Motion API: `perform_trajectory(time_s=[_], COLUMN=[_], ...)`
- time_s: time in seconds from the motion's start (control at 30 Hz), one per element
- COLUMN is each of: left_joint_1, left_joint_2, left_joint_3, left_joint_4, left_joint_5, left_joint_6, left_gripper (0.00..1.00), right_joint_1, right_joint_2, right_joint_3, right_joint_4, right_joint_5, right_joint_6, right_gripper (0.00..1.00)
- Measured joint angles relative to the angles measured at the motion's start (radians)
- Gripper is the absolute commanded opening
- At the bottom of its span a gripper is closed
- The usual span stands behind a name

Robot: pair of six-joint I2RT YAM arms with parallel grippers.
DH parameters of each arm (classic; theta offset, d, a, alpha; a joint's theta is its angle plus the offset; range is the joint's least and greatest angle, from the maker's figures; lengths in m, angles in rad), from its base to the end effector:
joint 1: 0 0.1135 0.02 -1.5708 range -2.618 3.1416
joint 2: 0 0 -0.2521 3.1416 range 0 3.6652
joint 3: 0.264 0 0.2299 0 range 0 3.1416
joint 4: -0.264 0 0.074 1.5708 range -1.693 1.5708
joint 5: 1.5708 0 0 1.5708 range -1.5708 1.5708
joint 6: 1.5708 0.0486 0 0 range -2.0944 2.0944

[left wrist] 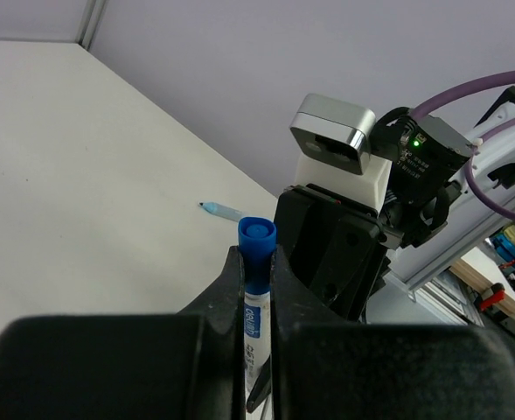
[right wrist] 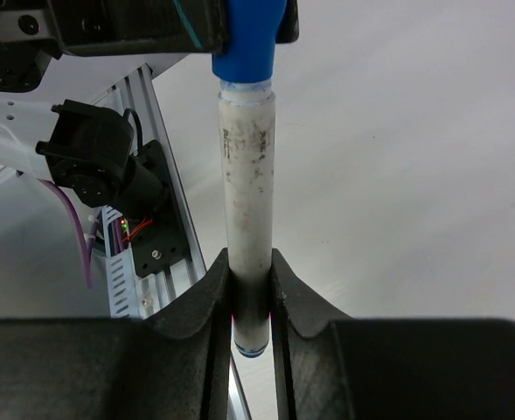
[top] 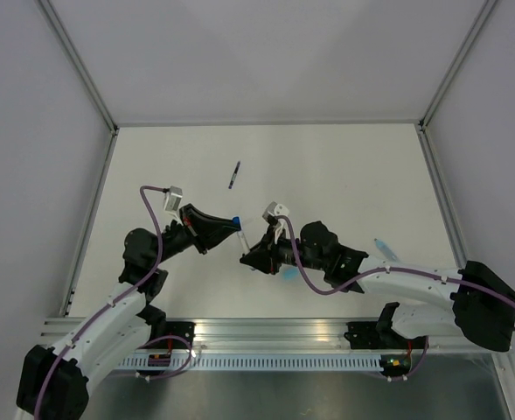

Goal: Insert the pens into the pen caps

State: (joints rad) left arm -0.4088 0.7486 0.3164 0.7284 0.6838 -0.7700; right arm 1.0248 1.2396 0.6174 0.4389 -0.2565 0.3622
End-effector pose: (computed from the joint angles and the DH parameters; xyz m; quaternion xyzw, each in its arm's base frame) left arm 0.1427 -0.0953 0.2792 0.1644 0.5999 -0.5867 0.5185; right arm 0.1309 0.2391 0.2492 -0.3254 0.6945 0.4810 0.4248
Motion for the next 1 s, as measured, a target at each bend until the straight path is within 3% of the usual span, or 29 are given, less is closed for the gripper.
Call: perform_trajectory(time_s=[0.2,0.3,0.4,0.53,0.8,1.0], left_joint_1=[-0.026,-0.045,-0.067,-0.097,-0.104,-0.104], left_joint_2=[0.041,0.091,0.124,0.127,0.050,0.029], left_joint_3=[0.000,0.000,0.000,0.000,0.001,0.055], left_joint_4=[0.061,0.116,0.154,0.148,0.059,-0.076], left_joint_5=[0.002,0.008,0.008,0.039,0.024,-0.034], left_joint_6=[0.020,0.021,0.027,0.038,0.079,0.121], left_gripper=[0.06,0.14,0.40,0.54,0.73,0.79], right_joint_1=[0.006,0.006,0.006,0.005,0.003,0.003], right_joint_2=[-0.071,-0.085,-0.087,-0.090,-0.089,-0.082], right_joint_3=[-0.041,-0.053,-0.055,-0.055,-0.051,-0.039], right_joint_4=[-0.007,-0.016,-0.031,-0.006,0.014,0.017], right_joint_5=[0.053,0.069,0.074,0.087,0.077,0.051], right_joint_6=[0.000,0.000,0.000,0.000,-0.001,0.000], right_gripper=[0.00,0.00,0.00,0.00,0.00,0.00])
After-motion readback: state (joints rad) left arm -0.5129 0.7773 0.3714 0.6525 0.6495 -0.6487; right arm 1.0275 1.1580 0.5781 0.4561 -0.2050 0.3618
